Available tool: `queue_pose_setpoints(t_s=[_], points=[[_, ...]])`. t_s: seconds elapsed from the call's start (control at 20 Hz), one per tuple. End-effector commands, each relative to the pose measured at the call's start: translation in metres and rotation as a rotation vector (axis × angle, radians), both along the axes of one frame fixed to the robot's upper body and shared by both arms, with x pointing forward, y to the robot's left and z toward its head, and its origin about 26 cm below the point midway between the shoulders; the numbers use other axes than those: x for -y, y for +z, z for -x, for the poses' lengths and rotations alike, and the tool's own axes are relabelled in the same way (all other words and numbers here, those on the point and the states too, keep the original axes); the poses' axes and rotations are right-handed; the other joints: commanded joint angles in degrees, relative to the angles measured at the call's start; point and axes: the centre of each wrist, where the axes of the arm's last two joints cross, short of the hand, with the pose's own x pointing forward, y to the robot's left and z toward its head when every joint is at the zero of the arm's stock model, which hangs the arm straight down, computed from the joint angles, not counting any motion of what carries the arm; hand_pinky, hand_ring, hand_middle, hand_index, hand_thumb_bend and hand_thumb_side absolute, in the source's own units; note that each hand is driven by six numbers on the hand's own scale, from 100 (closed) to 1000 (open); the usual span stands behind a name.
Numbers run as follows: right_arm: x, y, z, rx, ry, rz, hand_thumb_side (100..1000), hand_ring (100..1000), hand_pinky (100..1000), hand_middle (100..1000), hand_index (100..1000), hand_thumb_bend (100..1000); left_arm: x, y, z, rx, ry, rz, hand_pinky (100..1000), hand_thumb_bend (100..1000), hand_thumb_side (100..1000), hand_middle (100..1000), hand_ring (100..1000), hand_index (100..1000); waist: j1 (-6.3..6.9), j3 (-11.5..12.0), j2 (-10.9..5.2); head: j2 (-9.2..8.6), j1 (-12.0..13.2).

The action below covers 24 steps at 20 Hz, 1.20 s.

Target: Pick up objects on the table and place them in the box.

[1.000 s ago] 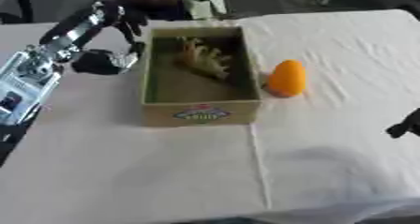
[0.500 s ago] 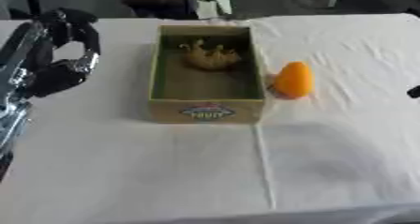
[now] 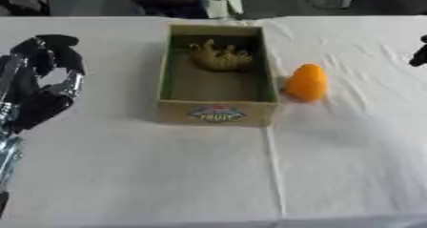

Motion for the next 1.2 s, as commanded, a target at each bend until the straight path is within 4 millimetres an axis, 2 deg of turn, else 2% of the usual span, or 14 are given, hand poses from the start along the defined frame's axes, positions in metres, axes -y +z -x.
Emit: queue_pose_setpoints(t_s=[0.05, 0.2, 0.25, 0.3, 0.4, 0.7, 0.95, 1.0, 1.2], points=[[0.008, 0.011, -0.008, 0.161, 0.194, 0.277, 195, 725, 727, 705, 871, 100, 0.004, 0.004, 0.002, 0.017, -0.019, -0.015, 705, 100, 219, 530, 520, 742, 0.09, 0.6, -0.39, -0.80, -0.9], [0.004, 0.004, -0.017, 0.158, 0.171, 0.301, 200, 731, 730, 711, 871, 100, 0.007, 0.001, 0.003, 0.011, -0.028, -0.014, 705, 100, 222, 529, 519, 742, 0.29, 1.4, -0.04, -0.82, -1.6], [0.003, 0.000, -0.020, 0.152, 0.157, 0.300, 167, 732, 732, 712, 870, 100, 0.008, 0.000, 0.003, 0.012, -0.030, -0.014, 705, 100, 225, 529, 519, 742, 0.38, 1.7, 0.12, -0.93, -2.0], [0.002, -0.004, -0.022, 0.146, 0.141, 0.296, 208, 731, 732, 711, 870, 100, 0.009, -0.001, 0.003, 0.012, -0.032, -0.014, 704, 100, 227, 529, 519, 741, 0.47, 2.0, 0.29, -1.06, -2.2], [-0.002, -0.011, -0.027, 0.133, 0.110, 0.292, 224, 732, 733, 711, 869, 100, 0.010, -0.002, 0.003, 0.011, -0.034, -0.015, 704, 100, 228, 528, 518, 742, 0.62, 2.6, 0.56, -1.08, -2.8], [-0.013, -0.025, -0.038, 0.123, 0.032, 0.285, 228, 737, 736, 715, 869, 100, 0.013, -0.004, 0.003, 0.011, -0.041, -0.010, 704, 100, 235, 527, 517, 741, 0.96, 3.9, 1.13, -0.94, -4.1], [-0.022, -0.031, -0.043, 0.140, -0.007, 0.312, 274, 754, 745, 735, 870, 102, 0.015, -0.005, 0.003, 0.005, -0.046, -0.005, 704, 100, 241, 526, 516, 742, 1.16, 4.5, 1.30, -0.84, -4.5], [-0.023, -0.030, -0.043, 0.150, -0.009, 0.324, 287, 754, 743, 735, 870, 159, 0.015, -0.005, 0.003, 0.005, -0.046, -0.004, 703, 100, 242, 526, 515, 742, 1.22, 4.5, 1.32, -0.80, -4.5], [-0.029, -0.030, -0.046, 0.175, -0.028, 0.351, 296, 751, 740, 728, 873, 190, 0.015, -0.006, 0.003, 0.000, -0.047, -0.002, 703, 100, 245, 525, 514, 742, 1.36, 4.4, 1.35, -0.71, -4.7]])
